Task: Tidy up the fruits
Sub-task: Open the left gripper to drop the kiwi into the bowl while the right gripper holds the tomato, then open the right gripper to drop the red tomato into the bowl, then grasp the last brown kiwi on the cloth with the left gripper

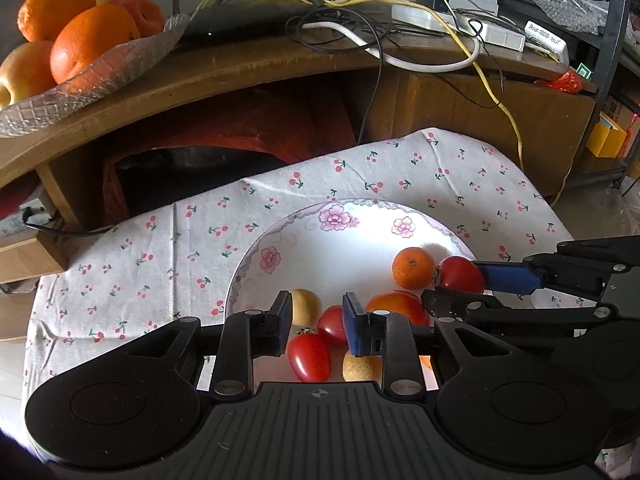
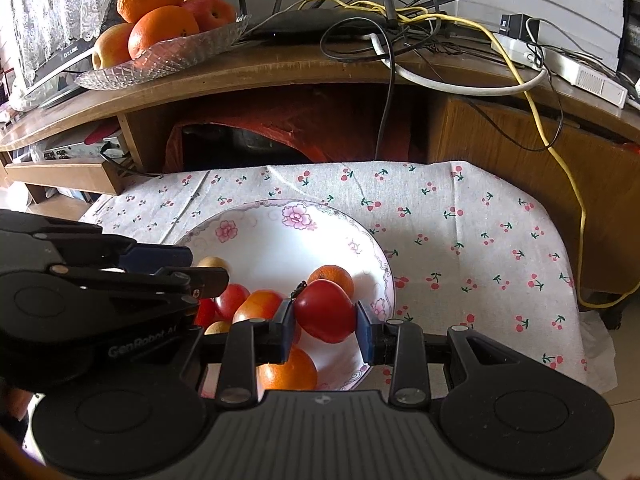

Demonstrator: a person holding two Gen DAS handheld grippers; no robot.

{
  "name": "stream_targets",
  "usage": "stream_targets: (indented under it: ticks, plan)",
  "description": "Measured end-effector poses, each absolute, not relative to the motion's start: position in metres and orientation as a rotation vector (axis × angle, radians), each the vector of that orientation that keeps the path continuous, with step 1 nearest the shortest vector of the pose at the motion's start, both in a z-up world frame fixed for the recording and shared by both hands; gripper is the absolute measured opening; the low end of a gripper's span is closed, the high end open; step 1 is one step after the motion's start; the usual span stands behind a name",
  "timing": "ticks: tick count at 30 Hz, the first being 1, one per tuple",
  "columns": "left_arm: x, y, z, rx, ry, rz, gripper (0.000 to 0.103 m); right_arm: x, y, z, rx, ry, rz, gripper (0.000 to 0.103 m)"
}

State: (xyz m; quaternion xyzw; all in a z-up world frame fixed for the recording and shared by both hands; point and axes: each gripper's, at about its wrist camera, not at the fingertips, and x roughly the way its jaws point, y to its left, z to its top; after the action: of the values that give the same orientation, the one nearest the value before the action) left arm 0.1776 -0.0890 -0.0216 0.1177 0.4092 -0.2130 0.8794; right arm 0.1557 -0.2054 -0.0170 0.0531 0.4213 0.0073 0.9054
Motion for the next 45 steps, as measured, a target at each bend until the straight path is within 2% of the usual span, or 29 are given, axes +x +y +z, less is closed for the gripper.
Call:
stream_targets:
  ticks: [31,45]
  plan:
    - [0.149,-0.061,0.001,0.216,0.821,-0.438,0.053,0.135,-0.198,0.008,0.148,0.824,0.038,0.036]
    - [0.099,-0.04,-0.009,0.237,0.894,-0.463,0.053,0.097,-0.178,0.016,0.13,0.857,0.055,0.036]
